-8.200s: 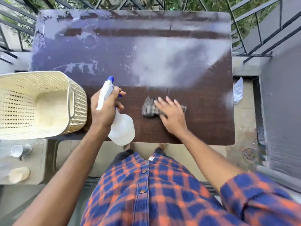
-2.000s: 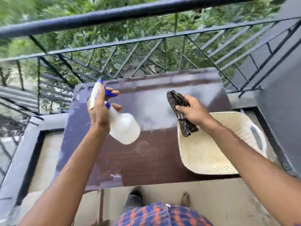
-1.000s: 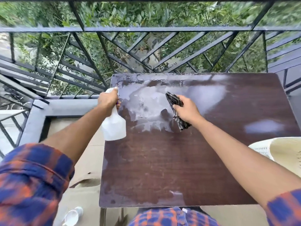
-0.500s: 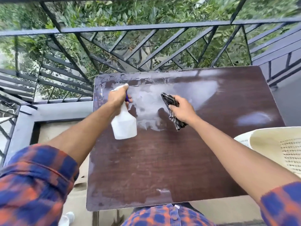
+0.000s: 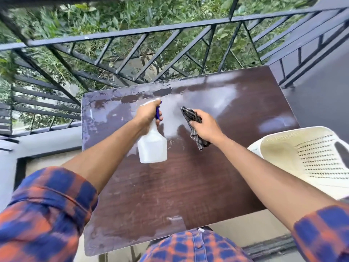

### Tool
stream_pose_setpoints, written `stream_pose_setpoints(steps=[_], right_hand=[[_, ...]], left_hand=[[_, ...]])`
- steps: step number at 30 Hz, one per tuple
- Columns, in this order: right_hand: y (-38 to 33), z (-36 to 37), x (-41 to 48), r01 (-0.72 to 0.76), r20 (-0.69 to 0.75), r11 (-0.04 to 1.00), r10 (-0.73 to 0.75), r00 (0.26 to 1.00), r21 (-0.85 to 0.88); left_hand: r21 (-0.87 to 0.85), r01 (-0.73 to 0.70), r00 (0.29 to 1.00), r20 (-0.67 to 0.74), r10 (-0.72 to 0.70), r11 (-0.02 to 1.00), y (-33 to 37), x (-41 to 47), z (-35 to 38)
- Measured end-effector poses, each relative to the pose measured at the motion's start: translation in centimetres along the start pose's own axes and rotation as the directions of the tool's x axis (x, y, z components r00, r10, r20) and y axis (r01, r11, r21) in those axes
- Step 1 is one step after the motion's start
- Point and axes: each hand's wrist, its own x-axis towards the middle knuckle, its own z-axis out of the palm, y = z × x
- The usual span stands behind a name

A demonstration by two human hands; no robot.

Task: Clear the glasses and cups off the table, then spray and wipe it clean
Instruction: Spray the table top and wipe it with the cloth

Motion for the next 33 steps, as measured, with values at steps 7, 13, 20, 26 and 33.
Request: stream_pose_setpoints(steps=[7,13,20,26,33], right_hand=[[0.2,0.4,-1.5,-0.01,-0.015,1.0,0.009,1.0,-0.026],[-1.9,2.9,-2.3,0.027,0.019,0.999,-0.027,0.999,-0.022],[-5.7,7.3,-2.8,0.116,0.093,0.993,-0.114,0.989,-0.02],[-8.5,10.8,-3.6,0.181,0.152,0.982,-0.171,0.974,-0.052],[-8.6,12.1,-4.9,0.206,0.179,0.975,-0.189,0.966,-0.081]], left_hand=[[0.064,0.004,0.999,-0.052,-0.001,0.998,-2.5,-0.7,-3.1],[0.096,-0.045,0.944,-0.323,0.074,0.994,-4.1,-1.7,-11.7],[0.043,-0.043,0.92,-0.388,0.056,0.998,-5.0,-4.5,-20.8],[0.029,-0.043,0.889,-0.455,0.052,0.999,-7.7,-7.5,-25.2],[0.032,0.035,0.943,-0.333,-0.022,0.999,-10.6,-9.0,-25.0]])
